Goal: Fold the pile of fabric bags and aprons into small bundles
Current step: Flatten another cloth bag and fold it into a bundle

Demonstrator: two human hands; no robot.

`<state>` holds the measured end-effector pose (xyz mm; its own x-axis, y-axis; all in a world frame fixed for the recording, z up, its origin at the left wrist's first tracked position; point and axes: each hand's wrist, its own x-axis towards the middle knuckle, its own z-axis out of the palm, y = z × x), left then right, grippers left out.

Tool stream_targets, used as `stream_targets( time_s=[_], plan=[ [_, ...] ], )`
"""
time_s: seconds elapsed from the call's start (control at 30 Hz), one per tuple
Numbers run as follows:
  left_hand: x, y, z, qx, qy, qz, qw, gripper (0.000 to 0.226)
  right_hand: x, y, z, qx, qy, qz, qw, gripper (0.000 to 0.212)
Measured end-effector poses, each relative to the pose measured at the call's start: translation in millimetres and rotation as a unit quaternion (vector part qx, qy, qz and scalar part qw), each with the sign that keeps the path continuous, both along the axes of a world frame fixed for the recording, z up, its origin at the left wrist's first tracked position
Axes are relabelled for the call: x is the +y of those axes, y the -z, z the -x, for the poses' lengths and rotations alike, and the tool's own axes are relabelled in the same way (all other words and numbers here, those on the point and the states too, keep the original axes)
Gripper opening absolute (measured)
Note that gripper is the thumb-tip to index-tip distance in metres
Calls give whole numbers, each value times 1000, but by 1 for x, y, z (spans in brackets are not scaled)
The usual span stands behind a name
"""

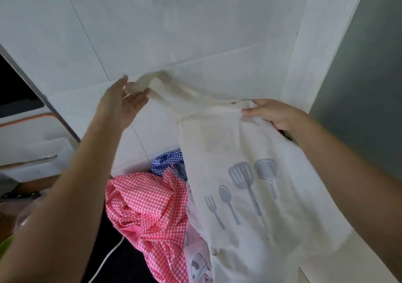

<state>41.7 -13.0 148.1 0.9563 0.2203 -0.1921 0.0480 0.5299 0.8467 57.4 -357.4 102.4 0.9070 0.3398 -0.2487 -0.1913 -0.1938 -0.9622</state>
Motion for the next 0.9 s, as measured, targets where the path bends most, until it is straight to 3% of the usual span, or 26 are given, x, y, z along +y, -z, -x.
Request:
stream_targets(
  time_s=[0.07,0.13,0.2,0.27,0.3,0.37,0.43,0.53,0.67,0.8,0.87,0.9],
  plan=[
    [-16,33,-1,1,-75,-34,997,27,15,27,-26,3,53,66,996,29],
    [-36,78,6,44,-102,-154,982,13,25,57,-48,-9,101,142,985,27],
    [-54,133,18,134,-29,-249,959,8,29,82,-60,-23,111,230,966,31],
    [-69,187,31,241,101,-211,942,11,29,98,-63,-13,106,287,952,35],
    [-75,210,35,285,131,-182,932,11,30,104,-64,-9,107,291,951,35],
    [-83,243,40,321,147,-208,912,21,30,112,-64,-14,94,264,960,35],
    [-88,249,42,311,156,-241,906,22,31,112,-62,-10,61,217,974,35],
    [-84,241,40,234,181,-185,937,36,30,102,-64,14,10,144,989,31],
    [-70,214,48,118,253,18,960,50,21,81,-72,-25,-11,106,994,16],
    [-67,177,63,56,380,35,923,60,10,63,-82,-35,-21,99,994,13],
    [-60,159,67,43,460,-46,885,51,7,52,-86,-19,-13,71,997,13],
    [-53,151,67,37,517,-106,849,39,4,44,-87,-4,-16,66,998,13]
  ],
)
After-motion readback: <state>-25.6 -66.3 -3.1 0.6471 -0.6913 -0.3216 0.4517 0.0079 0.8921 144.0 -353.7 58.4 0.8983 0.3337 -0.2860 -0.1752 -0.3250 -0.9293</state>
